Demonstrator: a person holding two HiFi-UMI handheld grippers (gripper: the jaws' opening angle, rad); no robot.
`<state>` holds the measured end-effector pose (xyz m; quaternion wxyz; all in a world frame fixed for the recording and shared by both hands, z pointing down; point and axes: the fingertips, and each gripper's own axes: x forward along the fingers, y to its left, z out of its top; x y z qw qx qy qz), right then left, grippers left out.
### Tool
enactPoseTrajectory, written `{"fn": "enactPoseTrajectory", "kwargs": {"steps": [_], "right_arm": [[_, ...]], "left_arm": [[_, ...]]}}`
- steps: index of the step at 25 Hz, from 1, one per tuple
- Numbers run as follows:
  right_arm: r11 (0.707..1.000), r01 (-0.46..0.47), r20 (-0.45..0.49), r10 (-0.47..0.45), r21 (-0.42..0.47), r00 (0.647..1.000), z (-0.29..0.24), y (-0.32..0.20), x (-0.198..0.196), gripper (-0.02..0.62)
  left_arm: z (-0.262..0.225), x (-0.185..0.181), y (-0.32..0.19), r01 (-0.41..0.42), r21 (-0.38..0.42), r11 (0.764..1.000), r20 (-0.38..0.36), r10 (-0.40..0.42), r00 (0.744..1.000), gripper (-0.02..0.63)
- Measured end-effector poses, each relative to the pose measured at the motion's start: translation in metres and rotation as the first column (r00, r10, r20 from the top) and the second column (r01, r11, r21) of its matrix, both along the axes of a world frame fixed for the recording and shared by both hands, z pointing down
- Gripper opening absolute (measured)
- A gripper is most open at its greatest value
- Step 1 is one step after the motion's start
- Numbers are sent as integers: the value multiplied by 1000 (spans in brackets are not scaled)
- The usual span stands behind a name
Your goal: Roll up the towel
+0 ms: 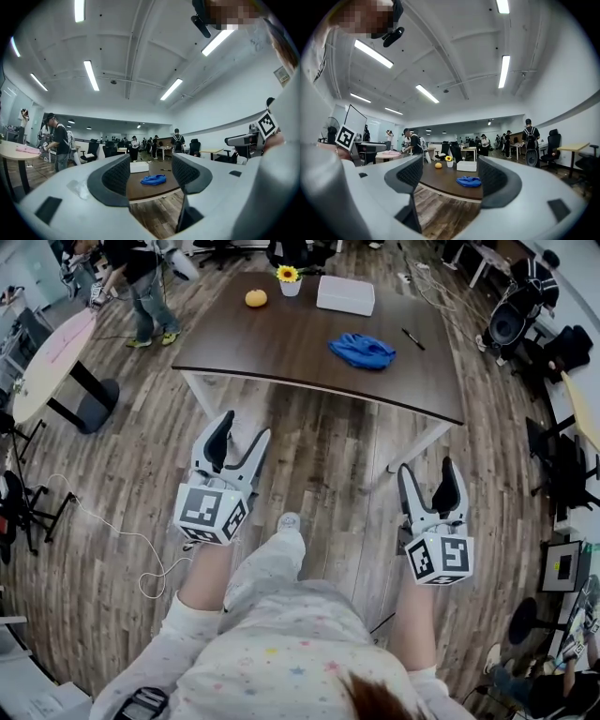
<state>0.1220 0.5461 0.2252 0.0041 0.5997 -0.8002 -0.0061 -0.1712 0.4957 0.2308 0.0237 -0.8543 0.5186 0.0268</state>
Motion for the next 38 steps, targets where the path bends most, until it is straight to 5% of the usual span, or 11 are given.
{"fn": "enactPoseTrajectory", "kwargs": {"steps": [10, 20, 38], "right_arm": [[999, -24, -21, 24, -23, 1000, 6, -142, -23, 353], [995, -89, -20, 88, -36, 996, 9, -216, -26, 353], [997, 34, -7, -35, -69, 999, 31, -384, 2, 353]], "left_arm": [[-6, -11, -147, -99, 50, 994, -18, 100, 995, 253], [5, -12, -240, -156, 33, 987, -34, 157, 987, 253], [27, 24, -368, -86, -21, 996, -24, 85, 996, 253]]}}
